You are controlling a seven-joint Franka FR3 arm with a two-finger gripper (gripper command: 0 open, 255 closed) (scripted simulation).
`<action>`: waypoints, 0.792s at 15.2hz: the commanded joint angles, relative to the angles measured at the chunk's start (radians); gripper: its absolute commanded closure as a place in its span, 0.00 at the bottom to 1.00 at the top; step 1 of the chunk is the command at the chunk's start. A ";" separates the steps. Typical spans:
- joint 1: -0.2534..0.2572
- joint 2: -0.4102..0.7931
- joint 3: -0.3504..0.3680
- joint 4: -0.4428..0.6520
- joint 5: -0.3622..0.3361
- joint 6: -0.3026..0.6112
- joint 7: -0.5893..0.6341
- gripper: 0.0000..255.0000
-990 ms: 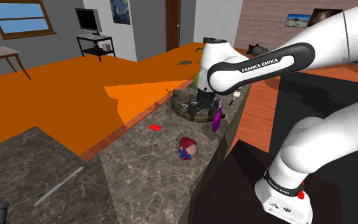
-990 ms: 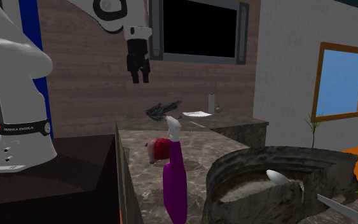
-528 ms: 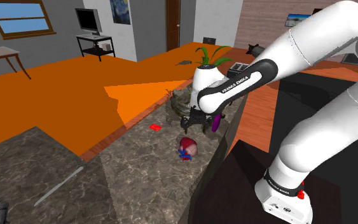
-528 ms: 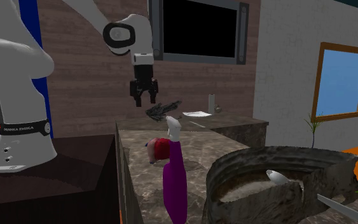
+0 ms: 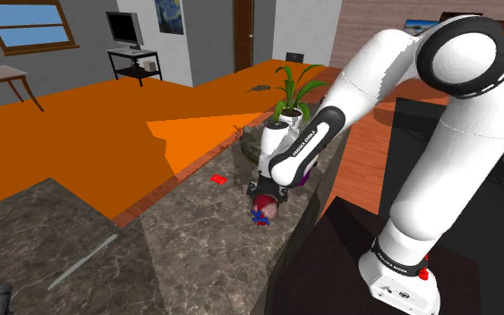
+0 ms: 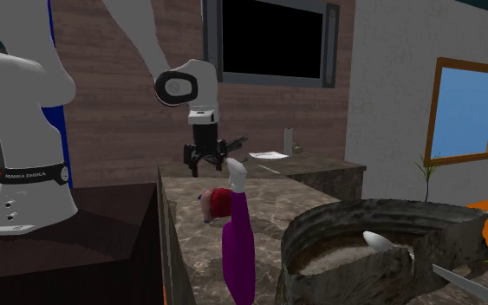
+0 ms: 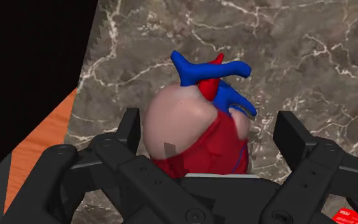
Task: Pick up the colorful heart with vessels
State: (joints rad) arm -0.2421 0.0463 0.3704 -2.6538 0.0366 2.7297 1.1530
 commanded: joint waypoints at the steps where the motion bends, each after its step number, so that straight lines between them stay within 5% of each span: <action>1: 0.007 0.105 -0.019 0.020 -0.067 0.076 0.130 0.00; 3: 0.039 0.196 -0.062 0.050 -0.118 0.132 0.235 0.00; 12: 0.110 0.324 -0.151 0.078 -0.193 0.232 0.287 0.00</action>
State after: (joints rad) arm -0.1360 0.3648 0.2238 -2.5753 -0.1529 2.9555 1.4378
